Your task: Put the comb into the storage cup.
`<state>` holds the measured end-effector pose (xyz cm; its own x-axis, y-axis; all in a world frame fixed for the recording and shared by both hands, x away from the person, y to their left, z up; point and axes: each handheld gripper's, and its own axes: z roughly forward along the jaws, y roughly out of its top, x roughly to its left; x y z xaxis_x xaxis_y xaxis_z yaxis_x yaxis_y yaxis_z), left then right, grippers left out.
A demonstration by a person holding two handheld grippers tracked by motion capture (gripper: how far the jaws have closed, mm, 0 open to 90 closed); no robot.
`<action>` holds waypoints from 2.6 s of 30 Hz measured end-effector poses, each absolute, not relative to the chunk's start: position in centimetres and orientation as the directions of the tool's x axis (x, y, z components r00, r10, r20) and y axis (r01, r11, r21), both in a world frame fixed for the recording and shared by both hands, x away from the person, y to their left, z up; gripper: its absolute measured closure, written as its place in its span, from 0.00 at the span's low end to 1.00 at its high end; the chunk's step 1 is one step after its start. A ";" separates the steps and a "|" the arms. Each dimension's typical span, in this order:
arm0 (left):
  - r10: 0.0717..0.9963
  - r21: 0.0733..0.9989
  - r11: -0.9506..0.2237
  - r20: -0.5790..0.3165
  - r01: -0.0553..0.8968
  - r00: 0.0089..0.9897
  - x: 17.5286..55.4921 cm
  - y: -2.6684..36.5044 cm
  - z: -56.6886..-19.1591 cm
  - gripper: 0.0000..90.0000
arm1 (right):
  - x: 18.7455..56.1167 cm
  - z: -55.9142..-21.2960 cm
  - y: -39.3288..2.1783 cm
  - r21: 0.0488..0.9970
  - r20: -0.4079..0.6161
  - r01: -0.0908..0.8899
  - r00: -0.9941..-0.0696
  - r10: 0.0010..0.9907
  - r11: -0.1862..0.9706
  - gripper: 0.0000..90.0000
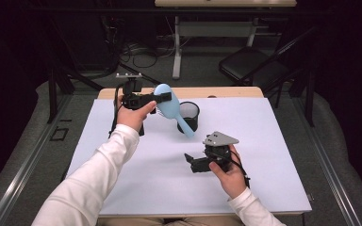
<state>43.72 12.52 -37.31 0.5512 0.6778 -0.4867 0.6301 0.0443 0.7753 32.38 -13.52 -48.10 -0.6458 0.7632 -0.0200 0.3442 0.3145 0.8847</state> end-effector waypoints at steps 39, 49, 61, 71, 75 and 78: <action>0.724 0.836 0.091 -0.428 0.541 0.540 45.2 12.7 -34.8 0.56 | 32.5 -48.1 -13.8 0.887 -0.019 0.344 -0.640 0.768 0.309 0.00; 0.738 0.847 0.111 -0.421 0.520 0.528 45.6 13.1 -34.2 0.56 | 32.5 -48.1 -13.8 0.887 -0.019 0.344 -0.640 0.768 0.309 0.00; 0.741 0.855 0.123 -0.417 0.505 0.526 45.9 13.1 -34.0 0.56 | 32.5 -48.1 -13.8 0.887 -0.016 0.347 -0.638 0.769 0.306 0.00; 0.747 0.859 0.129 -0.413 0.495 0.521 46.1 12.9 -34.1 0.56 | 32.5 -48.0 -13.9 0.887 -0.011 0.349 -0.639 0.769 0.302 0.00; 0.751 0.861 0.128 -0.408 0.492 0.519 46.2 12.8 -34.2 0.56 | 32.5 -48.0 -13.9 0.887 -0.012 0.349 -0.638 0.770 0.303 0.00; 0.752 0.861 0.132 -0.409 0.491 0.516 46.3 12.8 -34.3 0.56 | 32.5 -48.0 -13.9 0.887 -0.010 0.350 -0.637 0.771 0.301 0.00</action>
<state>46.30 12.78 -34.26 0.5163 0.7522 -0.4093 0.4908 0.1318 0.8613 32.53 -13.89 -48.04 -0.6369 0.7709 -0.0103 0.3501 0.3011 0.8870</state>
